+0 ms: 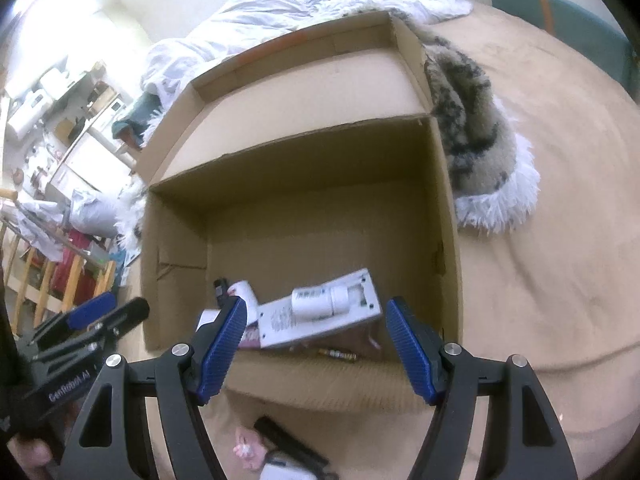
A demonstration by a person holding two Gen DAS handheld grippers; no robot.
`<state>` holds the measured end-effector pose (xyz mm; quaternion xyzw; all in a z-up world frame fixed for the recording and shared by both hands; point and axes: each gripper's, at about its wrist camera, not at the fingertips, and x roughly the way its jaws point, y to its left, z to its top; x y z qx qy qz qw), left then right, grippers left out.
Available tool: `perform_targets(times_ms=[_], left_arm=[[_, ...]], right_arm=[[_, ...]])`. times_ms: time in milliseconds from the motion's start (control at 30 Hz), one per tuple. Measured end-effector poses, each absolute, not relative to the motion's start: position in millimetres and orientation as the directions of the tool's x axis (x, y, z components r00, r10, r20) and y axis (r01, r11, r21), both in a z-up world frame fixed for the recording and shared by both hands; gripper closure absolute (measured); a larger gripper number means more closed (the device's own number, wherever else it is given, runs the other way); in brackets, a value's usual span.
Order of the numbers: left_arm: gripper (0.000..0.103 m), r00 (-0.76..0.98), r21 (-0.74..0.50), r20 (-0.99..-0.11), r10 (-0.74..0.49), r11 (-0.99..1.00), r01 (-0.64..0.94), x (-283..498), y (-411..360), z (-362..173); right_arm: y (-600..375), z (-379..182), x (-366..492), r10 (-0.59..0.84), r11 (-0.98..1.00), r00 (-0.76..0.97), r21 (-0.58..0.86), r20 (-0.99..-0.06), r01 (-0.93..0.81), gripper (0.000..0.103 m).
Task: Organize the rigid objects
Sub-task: 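Open both tools to release the battery and pill bottle, then withdraw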
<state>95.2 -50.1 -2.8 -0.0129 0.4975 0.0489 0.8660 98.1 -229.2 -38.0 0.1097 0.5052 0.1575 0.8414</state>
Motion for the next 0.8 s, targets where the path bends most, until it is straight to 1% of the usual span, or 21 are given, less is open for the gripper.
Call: perform_targets(times_ms=[100, 200, 333, 433, 533, 667, 733, 800], left_arm=[[0.044, 0.491, 0.027, -0.868, 0.069, 0.995, -0.092, 84.7, -47.4, 0.6], [0.044, 0.463, 0.012, -0.885, 0.039, 0.998, -0.061, 75.7, -44.3, 0.1], [0.044, 0.453, 0.028, -0.890, 0.049, 0.998, -0.053, 58.6, -36.9, -2.7], [0.041, 0.423, 0.017, -0.905, 0.046, 0.997, -0.071, 49.5, -29.1, -13.2], [0.041, 0.388, -0.012, -0.921, 0.022, 0.996, -0.086, 44.8, -24.8, -25.8], [0.040, 0.354, 0.002, -0.935, 0.027, 0.998, -0.070, 43.6, -31.5, -41.9], [0.040, 0.324, -0.038, -0.946, -0.020, 0.998, -0.050, 46.6, -38.4, -52.5], [0.041, 0.299, -0.049, -0.954, -0.039, 0.999, -0.023, 50.7, -47.7, -63.5]], right_arm=[[-228.6, -32.0, 84.4, 0.389, 0.921, 0.431, 0.345, -0.814, -0.180, 0.027], [-228.3, -33.5, 67.6, 0.418, 0.908, 0.400, 0.373, -0.815, -0.190, 0.027], [-228.2, -34.8, 47.0, 0.432, 0.902, 0.374, 0.389, -0.821, -0.188, 0.027], [-229.0, -33.1, 35.8, 0.422, 0.906, 0.383, 0.379, -0.822, -0.186, 0.027], [-235.1, -41.9, 30.5, 0.426, 0.904, 0.380, 0.400, -0.821, -0.150, 0.027], [-241.4, -58.5, 34.1, 0.415, 0.907, 0.346, 0.412, -0.841, -0.085, 0.027], [-242.8, -63.6, 36.2, 0.410, 0.909, 0.336, 0.412, -0.848, -0.067, 0.027], [-244.2, -69.6, 39.1, 0.410, 0.907, 0.321, 0.418, -0.854, -0.048, 0.027]])
